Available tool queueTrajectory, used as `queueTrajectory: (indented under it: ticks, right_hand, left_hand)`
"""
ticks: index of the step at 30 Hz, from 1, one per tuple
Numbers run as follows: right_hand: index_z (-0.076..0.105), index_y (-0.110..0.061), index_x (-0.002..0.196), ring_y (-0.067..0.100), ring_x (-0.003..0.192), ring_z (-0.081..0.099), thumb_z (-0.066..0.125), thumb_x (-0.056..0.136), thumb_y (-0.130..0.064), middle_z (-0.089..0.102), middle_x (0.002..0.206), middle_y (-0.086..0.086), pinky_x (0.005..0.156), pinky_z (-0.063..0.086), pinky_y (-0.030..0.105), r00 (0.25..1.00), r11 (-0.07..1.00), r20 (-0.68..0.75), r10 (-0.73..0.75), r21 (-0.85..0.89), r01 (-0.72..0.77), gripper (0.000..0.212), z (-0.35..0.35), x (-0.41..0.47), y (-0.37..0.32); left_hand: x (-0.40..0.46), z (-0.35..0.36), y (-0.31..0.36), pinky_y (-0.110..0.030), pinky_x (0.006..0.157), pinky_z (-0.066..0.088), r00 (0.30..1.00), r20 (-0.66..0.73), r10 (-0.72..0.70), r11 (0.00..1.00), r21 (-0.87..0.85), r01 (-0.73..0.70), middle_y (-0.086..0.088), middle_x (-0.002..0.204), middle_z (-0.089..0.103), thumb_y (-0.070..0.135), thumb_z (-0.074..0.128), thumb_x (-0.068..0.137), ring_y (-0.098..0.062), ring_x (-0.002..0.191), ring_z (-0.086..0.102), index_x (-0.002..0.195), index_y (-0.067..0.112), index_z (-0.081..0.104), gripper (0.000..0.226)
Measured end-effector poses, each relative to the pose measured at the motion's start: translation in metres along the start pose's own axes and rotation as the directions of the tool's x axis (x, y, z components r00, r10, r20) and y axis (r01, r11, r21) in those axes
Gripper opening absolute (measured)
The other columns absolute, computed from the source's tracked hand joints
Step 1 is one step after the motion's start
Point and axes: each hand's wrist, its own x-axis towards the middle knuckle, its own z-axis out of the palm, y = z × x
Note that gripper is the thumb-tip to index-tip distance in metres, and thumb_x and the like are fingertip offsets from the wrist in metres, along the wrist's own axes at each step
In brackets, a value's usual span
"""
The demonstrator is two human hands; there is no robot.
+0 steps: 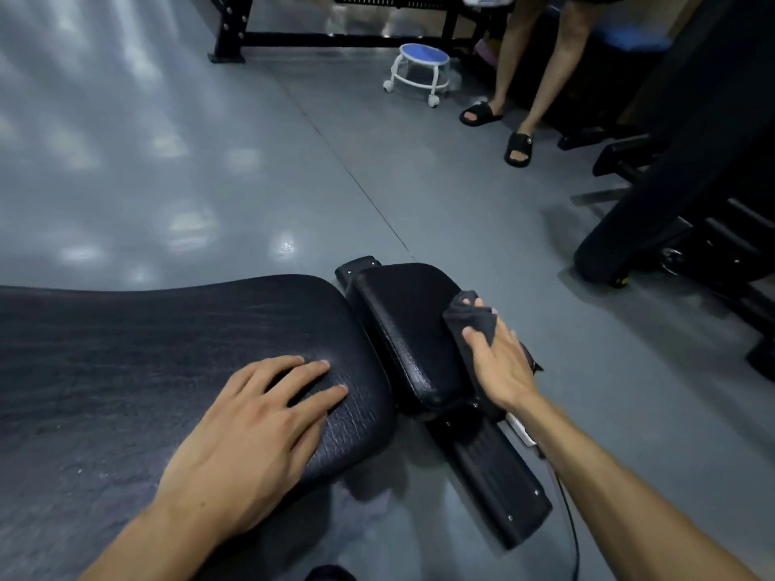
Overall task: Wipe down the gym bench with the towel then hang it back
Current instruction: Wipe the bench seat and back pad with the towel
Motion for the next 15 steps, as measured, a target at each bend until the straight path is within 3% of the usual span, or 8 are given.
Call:
queueTrajectory:
  ticks: [3, 7, 11, 15]
  right_hand:
    - [0.045, -0.026, 0.149, 0.031, 0.141, 0.044, 0.023, 0.088, -0.057, 0.047, 0.157, 0.007, 0.107, 0.034, 0.042, 0.984, 0.984, 0.026, 0.176, 0.022, -0.176, 0.072, -0.002, 0.047, -0.005]
    - [0.056, -0.021, 0.133, 0.04, 0.123, 0.057, 0.023, 0.094, -0.06, 0.06, 0.139, 0.02, 0.096, 0.041, 0.043, 0.945, 0.948, 0.085, 0.316, -0.052, -0.313, 0.065, 0.0, 0.109, -0.021]
    - [0.059, -0.021, 0.112, 0.04, 0.113, 0.061, 0.023, 0.091, -0.058, 0.066, 0.128, 0.018, 0.088, 0.042, 0.042, 0.984, 0.969, 0.029, 0.175, -0.183, -0.167, 0.056, 0.018, 0.134, -0.057]
    - [0.061, -0.021, 0.096, 0.034, 0.113, 0.058, 0.033, 0.09, -0.052, 0.068, 0.111, 0.011, 0.098, 0.035, 0.045, 0.987, 0.964, 0.05, -0.155, -0.209, 0.162, 0.042, 0.038, 0.121, -0.107]
  left_hand:
    - [0.0, 0.003, -0.001, -0.042, 0.108, 0.038, 1.0, -0.014, 0.017, 1.0, 0.004, -0.017, 0.008, 0.142, 0.058, 0.044, 0.045, 0.096, -0.023, 0.13, 0.052, 0.134, 0.039, 0.062, 0.042]
    - [0.003, 0.006, -0.002, -0.043, 0.107, 0.037, 0.997, -0.053, 0.051, 0.999, -0.002, -0.051, 0.006, 0.141, 0.059, 0.042, 0.049, 0.095, -0.024, 0.128, 0.054, 0.132, 0.037, 0.062, 0.04]
    - [0.005, 0.006, -0.002, -0.044, 0.106, 0.04, 0.995, -0.064, 0.071, 0.997, 0.014, -0.071, 0.005, 0.141, 0.059, 0.041, 0.053, 0.094, -0.025, 0.126, 0.055, 0.131, 0.037, 0.061, 0.038]
    - [0.005, 0.003, -0.002, -0.045, 0.105, 0.046, 0.996, -0.051, 0.067, 0.998, 0.014, -0.066, 0.007, 0.141, 0.059, 0.042, 0.052, 0.095, -0.024, 0.127, 0.054, 0.132, 0.038, 0.06, 0.038]
